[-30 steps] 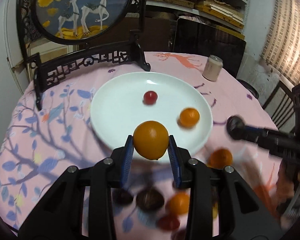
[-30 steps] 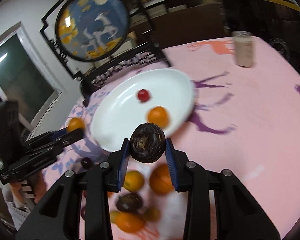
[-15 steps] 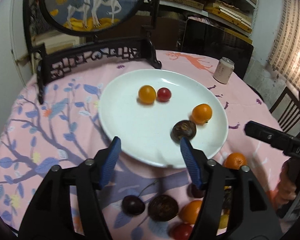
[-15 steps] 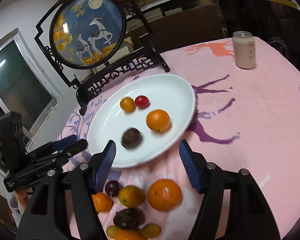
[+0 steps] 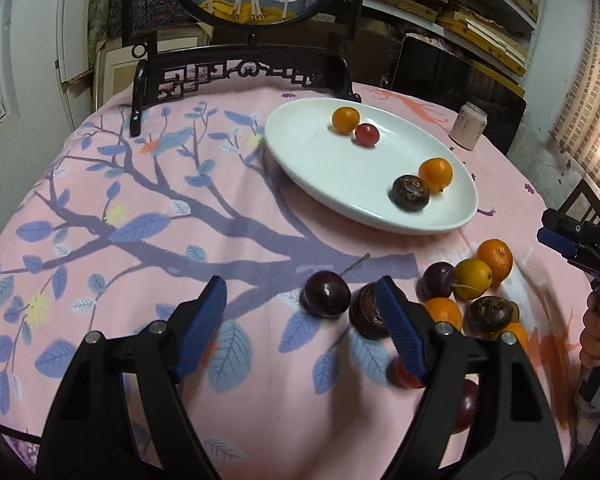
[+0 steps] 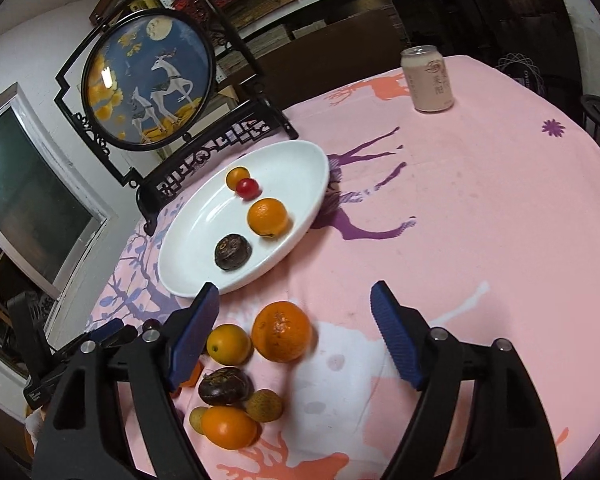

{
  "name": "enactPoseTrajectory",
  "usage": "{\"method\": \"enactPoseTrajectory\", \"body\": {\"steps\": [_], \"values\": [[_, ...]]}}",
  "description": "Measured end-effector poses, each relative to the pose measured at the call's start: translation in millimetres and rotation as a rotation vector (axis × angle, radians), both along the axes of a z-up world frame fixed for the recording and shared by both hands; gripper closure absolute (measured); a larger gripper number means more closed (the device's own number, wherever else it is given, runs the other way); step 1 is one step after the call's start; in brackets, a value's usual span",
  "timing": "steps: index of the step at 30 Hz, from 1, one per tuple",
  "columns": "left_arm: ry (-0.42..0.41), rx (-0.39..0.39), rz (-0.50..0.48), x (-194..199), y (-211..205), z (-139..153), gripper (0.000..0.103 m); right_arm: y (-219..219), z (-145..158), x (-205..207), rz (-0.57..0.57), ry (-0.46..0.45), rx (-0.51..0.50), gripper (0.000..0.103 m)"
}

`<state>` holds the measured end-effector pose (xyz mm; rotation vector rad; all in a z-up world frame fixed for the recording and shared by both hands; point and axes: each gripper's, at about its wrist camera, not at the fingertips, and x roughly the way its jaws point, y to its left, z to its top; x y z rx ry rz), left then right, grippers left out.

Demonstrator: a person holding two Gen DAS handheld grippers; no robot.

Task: Organize fruits
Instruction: 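Carry a dark cherry to the plate with the left tool while the right tool carries an orange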

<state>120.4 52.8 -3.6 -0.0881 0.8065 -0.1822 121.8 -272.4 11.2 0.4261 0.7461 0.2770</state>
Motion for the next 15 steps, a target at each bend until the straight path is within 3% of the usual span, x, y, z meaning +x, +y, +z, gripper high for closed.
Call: {"method": "enactPoseTrajectory", "body": {"steps": [5, 13, 15], "values": [[0.019, 0.021, -0.016, 2, -6, -7, 0.026, -3, -1, 1, -0.012, 0.008, 0.0, 0.022], [0.028, 0.089, -0.04, 6, -17, -15, 0.059, -2, -1, 1, -0.014, 0.006, -0.014, 0.022], [0.028, 0.083, -0.051, 7, -18, -15, 0.063, -2, -1, 1, -0.015, 0.007, -0.018, 0.022]]}}
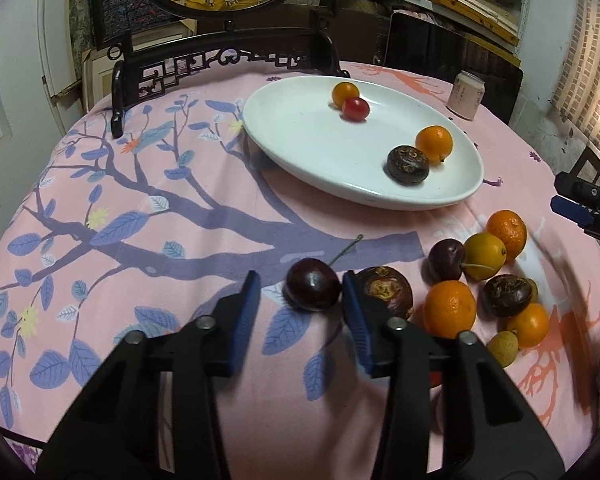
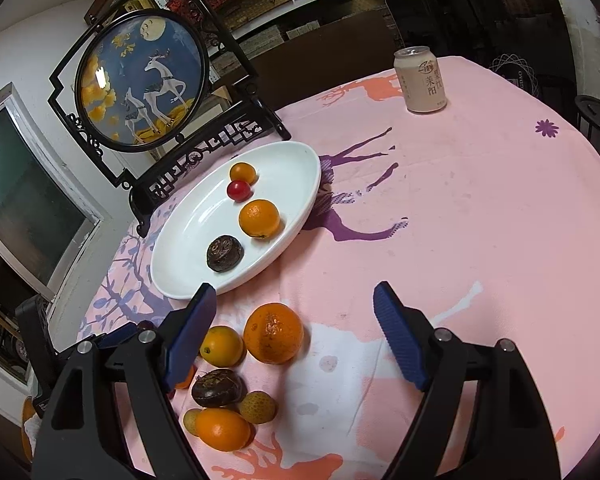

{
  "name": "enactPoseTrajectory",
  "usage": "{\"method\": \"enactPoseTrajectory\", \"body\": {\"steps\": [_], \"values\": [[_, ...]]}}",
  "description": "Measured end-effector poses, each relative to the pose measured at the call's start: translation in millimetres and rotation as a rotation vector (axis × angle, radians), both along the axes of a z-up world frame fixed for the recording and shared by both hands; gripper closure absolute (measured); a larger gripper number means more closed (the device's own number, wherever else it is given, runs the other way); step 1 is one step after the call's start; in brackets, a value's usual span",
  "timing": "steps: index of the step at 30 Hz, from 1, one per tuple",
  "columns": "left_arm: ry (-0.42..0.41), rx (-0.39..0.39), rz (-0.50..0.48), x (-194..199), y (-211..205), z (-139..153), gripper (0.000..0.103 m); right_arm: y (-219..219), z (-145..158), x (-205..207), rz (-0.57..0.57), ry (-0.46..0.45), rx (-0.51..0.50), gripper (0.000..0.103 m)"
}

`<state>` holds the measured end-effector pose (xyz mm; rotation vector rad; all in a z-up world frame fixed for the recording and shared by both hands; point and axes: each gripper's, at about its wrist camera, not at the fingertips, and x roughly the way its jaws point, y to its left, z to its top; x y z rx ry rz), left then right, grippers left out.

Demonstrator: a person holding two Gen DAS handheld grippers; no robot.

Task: Organize fruits
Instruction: 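Carry a dark cherry to the plate with the left tool while the right tool carries an orange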

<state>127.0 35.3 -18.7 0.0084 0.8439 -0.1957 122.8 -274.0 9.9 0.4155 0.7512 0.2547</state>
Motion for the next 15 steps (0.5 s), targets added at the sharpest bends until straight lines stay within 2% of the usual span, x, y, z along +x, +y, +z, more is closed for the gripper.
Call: {"method": "enactPoseTrajectory", "body": {"steps": [7, 12, 15], "values": [[-0.013, 0.033, -0.042, 1, -10, -1, 0.072, 2, 0, 0, 0.003, 0.002, -0.011, 0.022], [0.01, 0.012, -0.062, 4, -7, -3, 0.073, 4, 0, 0, 0.015, 0.006, -0.013, 0.022], [0.022, -0.021, -0.016, 8, 8, -2, 0.073, 4, 0, 0, 0.02, 0.007, -0.011, 0.022]]}}
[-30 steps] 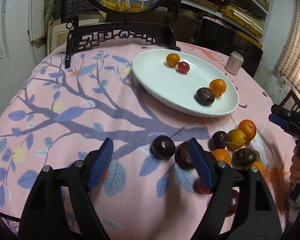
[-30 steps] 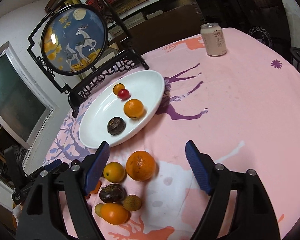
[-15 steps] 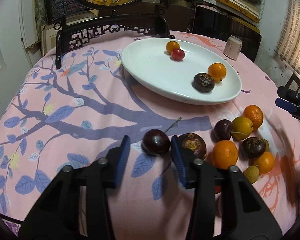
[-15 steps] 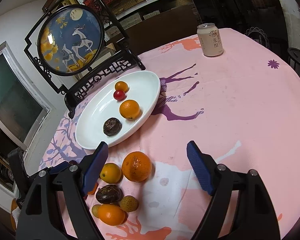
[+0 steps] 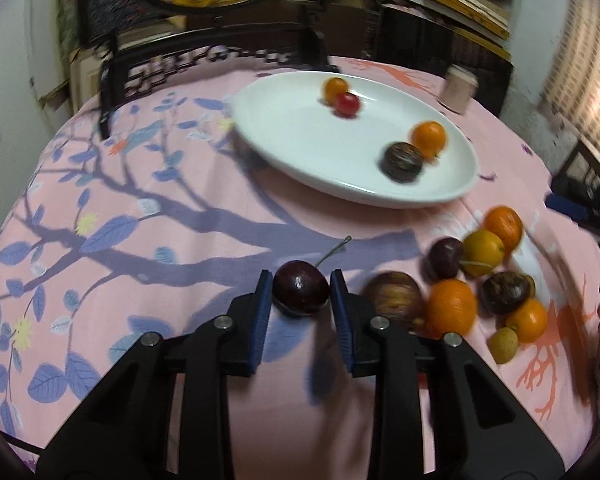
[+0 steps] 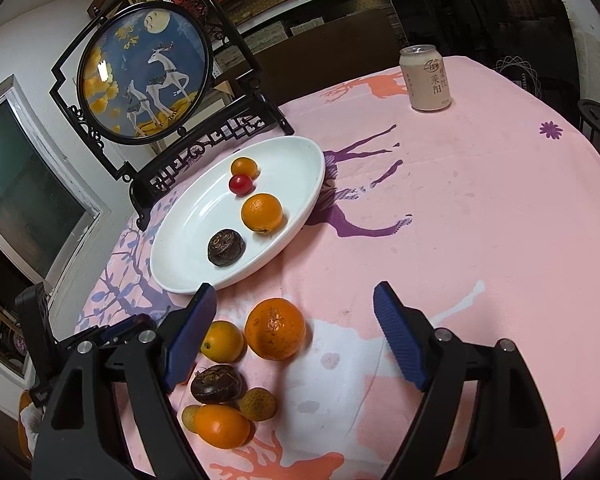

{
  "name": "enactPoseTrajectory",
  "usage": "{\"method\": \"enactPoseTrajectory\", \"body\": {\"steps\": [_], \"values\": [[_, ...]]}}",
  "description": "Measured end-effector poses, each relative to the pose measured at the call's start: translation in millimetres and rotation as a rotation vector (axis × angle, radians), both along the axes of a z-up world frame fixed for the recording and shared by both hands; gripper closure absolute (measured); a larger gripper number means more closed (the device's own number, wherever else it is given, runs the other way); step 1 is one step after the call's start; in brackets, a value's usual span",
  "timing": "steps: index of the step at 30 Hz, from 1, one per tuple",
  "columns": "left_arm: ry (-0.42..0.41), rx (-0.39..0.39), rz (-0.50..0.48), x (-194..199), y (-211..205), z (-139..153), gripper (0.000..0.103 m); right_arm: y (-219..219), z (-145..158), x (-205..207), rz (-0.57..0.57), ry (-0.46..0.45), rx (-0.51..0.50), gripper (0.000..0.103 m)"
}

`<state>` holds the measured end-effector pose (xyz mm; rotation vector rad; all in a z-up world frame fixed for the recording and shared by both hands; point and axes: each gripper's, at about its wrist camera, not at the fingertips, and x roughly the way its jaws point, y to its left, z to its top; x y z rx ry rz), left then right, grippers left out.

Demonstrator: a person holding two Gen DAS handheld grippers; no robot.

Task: Organize fruits
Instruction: 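Carry a dark cherry to the plate with the left tool while the right tool carries an orange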

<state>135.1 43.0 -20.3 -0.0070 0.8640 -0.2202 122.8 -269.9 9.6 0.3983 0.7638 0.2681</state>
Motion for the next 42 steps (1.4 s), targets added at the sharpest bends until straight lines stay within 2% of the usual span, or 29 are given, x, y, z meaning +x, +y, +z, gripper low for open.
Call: {"method": "enactPoseTrajectory", "body": {"steps": [2, 6, 10, 15, 22, 24, 26, 27, 32, 36, 39, 42], "values": [[0.006, -0.018, 0.026, 1, 7, 0, 0.073, 0, 0, 0, 0.011, 0.003, 0.01, 0.022], [-0.008, 0.016, 0.028, 0, 1, -1, 0.073, 10, -2, -1, 0.064, 0.021, 0.01, 0.022], [-0.007, 0.012, 0.031, 1, 3, -1, 0.073, 21, -9, 1, 0.115, 0.055, 0.003, 0.023], [-0.012, 0.026, 0.031, 0, 2, -1, 0.073, 24, -19, 6, 0.124, 0.092, 0.017, 0.031], [-0.02, 0.043, 0.02, -1, -3, -1, 0.073, 35, -32, 13, 0.13, 0.124, -0.017, 0.039], [-0.023, 0.045, 0.012, -2, -5, -1, 0.073, 40, -38, 17, 0.136, 0.141, -0.024, 0.047], [-0.026, 0.049, 0.004, -3, -8, -1, 0.073, 43, -38, 17, 0.139, 0.13, -0.05, 0.058], [-0.027, 0.05, 0.001, -3, -8, -1, 0.073, 43, -39, 17, 0.139, 0.128, -0.047, 0.059], [-0.067, 0.055, 0.004, -8, -11, 5, 0.073, 39, -33, 14, 0.136, 0.113, -0.036, 0.06], [-0.12, 0.002, 0.033, -9, -5, 28, 0.074, 24, -9, 3, 0.086, 0.024, 0.002, 0.06], [-0.149, 0.005, 0.029, 1, -15, 47, 0.074, 18, 9, 2, 0.058, -0.034, 0.025, 0.06], [-0.152, 0.017, 0.0, 25, -35, 61, 0.073, 27, 20, 18, 0.078, -0.034, 0.044, 0.06]]}}
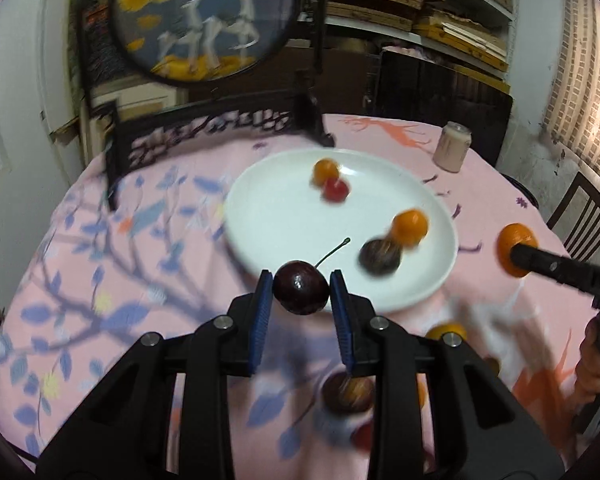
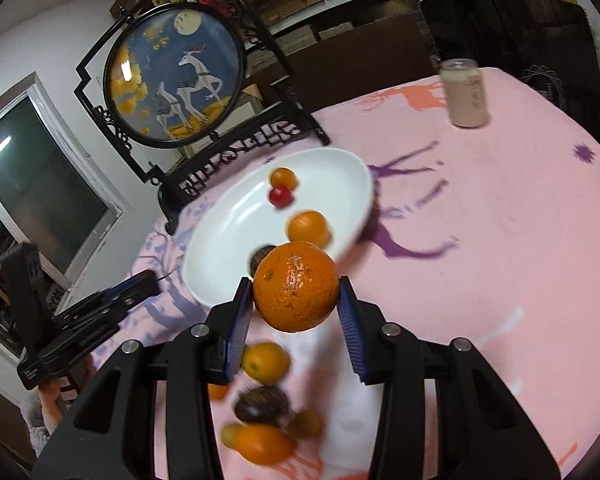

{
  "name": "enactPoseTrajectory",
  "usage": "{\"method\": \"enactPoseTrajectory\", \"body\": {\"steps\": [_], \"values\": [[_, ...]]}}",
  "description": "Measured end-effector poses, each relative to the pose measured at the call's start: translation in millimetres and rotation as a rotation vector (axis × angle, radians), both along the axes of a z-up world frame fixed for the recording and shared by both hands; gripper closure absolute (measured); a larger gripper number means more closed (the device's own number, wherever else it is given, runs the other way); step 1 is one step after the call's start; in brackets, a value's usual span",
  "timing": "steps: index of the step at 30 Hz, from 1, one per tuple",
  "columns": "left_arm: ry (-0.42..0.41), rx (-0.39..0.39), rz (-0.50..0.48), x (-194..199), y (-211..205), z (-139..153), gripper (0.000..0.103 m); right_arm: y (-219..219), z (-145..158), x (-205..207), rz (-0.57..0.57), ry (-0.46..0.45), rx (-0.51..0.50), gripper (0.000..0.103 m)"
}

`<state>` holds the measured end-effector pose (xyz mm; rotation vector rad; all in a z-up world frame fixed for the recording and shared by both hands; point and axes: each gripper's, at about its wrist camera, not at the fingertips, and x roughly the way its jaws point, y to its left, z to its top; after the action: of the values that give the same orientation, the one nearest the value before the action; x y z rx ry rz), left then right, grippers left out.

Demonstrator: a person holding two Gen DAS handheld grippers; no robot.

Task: Organize fruits
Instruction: 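Carry a dark cherry to the plate with the left tool while the right tool carries an orange, then carry a mangosteen to the plate with the left tool while the right tool carries an orange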

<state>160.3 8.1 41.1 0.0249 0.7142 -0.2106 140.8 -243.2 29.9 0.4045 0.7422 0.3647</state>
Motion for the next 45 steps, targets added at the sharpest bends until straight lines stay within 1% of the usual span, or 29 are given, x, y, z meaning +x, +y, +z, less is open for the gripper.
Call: {"method": "enactPoseTrajectory", "body": {"steps": [2, 4, 7, 9, 10, 11, 13, 15, 17, 19, 20, 21, 25, 29, 31, 38, 39, 42, 43, 44, 45], "values": [[0.0, 0.011, 0.002, 16, -11, 1, 0.073, 16, 2, 18, 0.029, 0.02, -0.008, 0.06], [0.03, -0.019, 0.002, 33, -16, -7, 0.073, 29, -3, 31, 0.043, 0.036, -0.024, 0.06], [0.07, -0.032, 0.02, 46, -13, -21, 0.073, 43, -16, 49, 0.066, 0.075, -0.035, 0.059], [0.083, -0.045, 0.023, 49, -9, -29, 0.057, 42, -22, 54, 0.035, 0.089, -0.066, 0.053], [0.081, -0.053, 0.024, 49, -6, -29, 0.046, 40, -22, 52, 0.032, 0.072, -0.063, 0.052], [0.076, -0.057, 0.029, 48, -3, -29, 0.046, 35, -19, 49, 0.03, 0.046, -0.047, 0.05], [0.065, -0.065, 0.029, 42, 0, -25, 0.045, 28, -15, 43, 0.026, 0.027, -0.026, 0.05], [0.046, -0.065, 0.03, 34, 3, -21, 0.04, 22, -11, 33, 0.025, 0.011, -0.005, 0.049], [0.022, -0.048, 0.041, 25, 4, -18, 0.03, 20, -11, 24, 0.032, 0.011, 0.002, 0.049], [0.005, -0.032, 0.05, 15, 5, -19, 0.028, 19, -13, 14, 0.038, 0.013, 0.007, 0.048], [0.009, -0.032, 0.051, 11, 7, -21, 0.028, 19, -16, 7, 0.035, 0.019, 0.002, 0.042], [0.021, -0.035, 0.049, 5, 8, -25, 0.027, 19, -18, 1, 0.031, 0.024, -0.008, 0.04], [0.064, -0.006, 0.037, -20, 14, -38, 0.027, 15, -25, -16, 0.02, 0.032, -0.05, 0.04], [0.064, -0.037, -0.017, -42, 17, -38, 0.02, 4, -25, -19, -0.013, 0.033, -0.027, 0.037], [0.061, -0.035, -0.044, -50, 14, -38, 0.02, 0, -25, -19, -0.023, 0.036, -0.016, 0.037], [0.113, -0.004, -0.088, -46, 3, -48, 0.02, 0, -26, -18, -0.021, 0.049, -0.018, 0.037], [0.121, 0.01, -0.087, -46, 1, -51, 0.02, 0, -26, -19, -0.022, 0.048, -0.018, 0.037], [0.145, 0.043, -0.049, -40, 4, -57, 0.018, -1, -25, -19, -0.023, 0.047, -0.016, 0.037], [0.157, 0.058, -0.026, -36, 6, -60, 0.014, -1, -25, -20, -0.024, 0.047, -0.016, 0.037], [0.167, 0.05, -0.014, -33, 11, -62, 0.012, -1, -25, -19, -0.024, 0.046, -0.018, 0.037], [0.168, 0.049, -0.005, -32, 13, -61, 0.012, -1, -25, -19, -0.024, 0.046, -0.017, 0.037]]}}
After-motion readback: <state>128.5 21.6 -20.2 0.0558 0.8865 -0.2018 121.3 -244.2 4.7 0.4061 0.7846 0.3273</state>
